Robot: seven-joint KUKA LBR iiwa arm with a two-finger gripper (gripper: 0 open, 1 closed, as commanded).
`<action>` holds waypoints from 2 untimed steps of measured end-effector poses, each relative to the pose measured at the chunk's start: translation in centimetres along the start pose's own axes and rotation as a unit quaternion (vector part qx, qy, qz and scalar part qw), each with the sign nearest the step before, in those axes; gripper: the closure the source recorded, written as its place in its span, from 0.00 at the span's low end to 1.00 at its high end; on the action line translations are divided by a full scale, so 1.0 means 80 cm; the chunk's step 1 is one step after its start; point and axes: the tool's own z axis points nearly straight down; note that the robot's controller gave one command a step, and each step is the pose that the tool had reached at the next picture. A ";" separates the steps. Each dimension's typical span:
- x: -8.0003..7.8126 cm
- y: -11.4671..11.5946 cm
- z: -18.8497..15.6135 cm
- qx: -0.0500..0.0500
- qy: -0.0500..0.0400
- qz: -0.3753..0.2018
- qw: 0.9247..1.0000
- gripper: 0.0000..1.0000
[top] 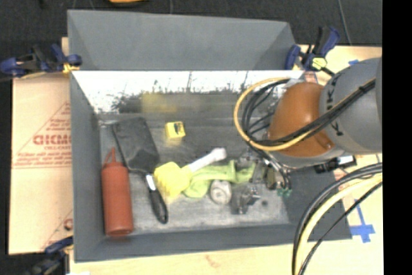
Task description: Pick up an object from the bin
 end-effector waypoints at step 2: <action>-0.020 0.053 0.008 0.001 0.001 -0.114 0.994 1.00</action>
Offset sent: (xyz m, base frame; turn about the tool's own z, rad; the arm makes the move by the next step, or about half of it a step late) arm 0.0000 0.0000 0.0000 0.0000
